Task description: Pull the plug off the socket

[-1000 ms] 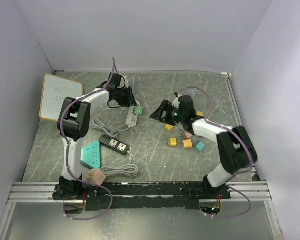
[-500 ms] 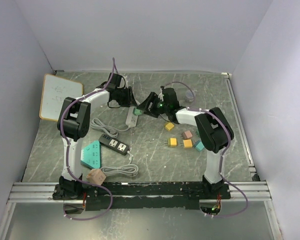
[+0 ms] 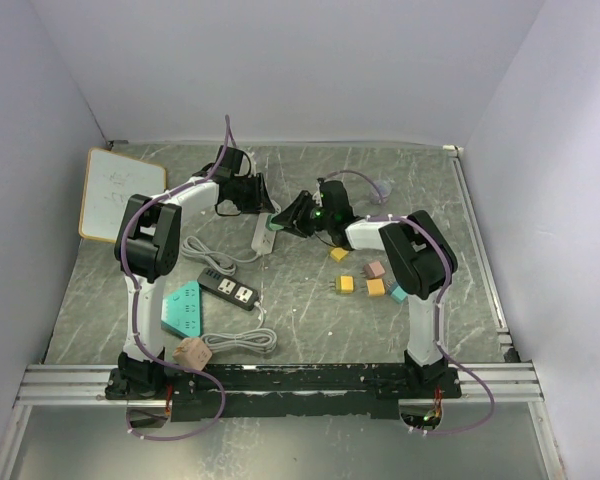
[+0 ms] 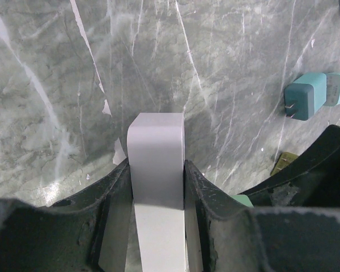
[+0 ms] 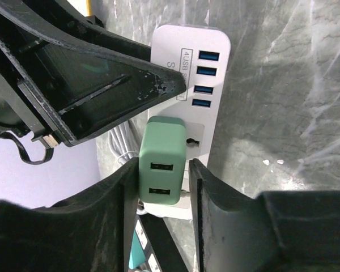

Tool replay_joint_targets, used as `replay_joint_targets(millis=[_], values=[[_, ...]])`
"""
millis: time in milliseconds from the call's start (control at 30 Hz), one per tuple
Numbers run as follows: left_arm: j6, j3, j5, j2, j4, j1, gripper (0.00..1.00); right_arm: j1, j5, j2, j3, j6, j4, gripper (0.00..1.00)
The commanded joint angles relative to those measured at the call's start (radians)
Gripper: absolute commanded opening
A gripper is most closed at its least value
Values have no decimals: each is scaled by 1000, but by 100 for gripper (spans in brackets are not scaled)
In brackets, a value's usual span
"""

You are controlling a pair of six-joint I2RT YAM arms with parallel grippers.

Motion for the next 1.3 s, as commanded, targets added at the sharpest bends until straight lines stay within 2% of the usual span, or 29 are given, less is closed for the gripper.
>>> replay_joint_targets(millis=[0, 100, 167, 633, 833, 1000, 1133, 1267], values=[[38, 2, -16, 31, -47, 9, 25, 3, 58, -21, -20, 18, 34, 32], [43, 4, -24, 32, -52, 12, 25, -3, 87, -84, -53, 30, 40, 10], [50, 7, -33, 32, -56, 16, 23, -12, 103, -115, -89, 44, 66, 0], [64, 10, -45, 37, -61, 20, 23, -29, 110, -212, -138, 3, 36, 0], [63, 16, -46, 44, -67, 21, 25, -43, 67, -303, -199, -137, 5, 0], [60, 31, -38, 59, -85, 32, 29, -56, 132, -448, -268, -300, -137, 0], [59, 50, -17, 72, -103, 48, 40, -88, 202, -584, -341, -394, -275, 0], [54, 44, 8, 61, -101, 61, 63, -151, 215, -725, -444, -432, -374, 0]])
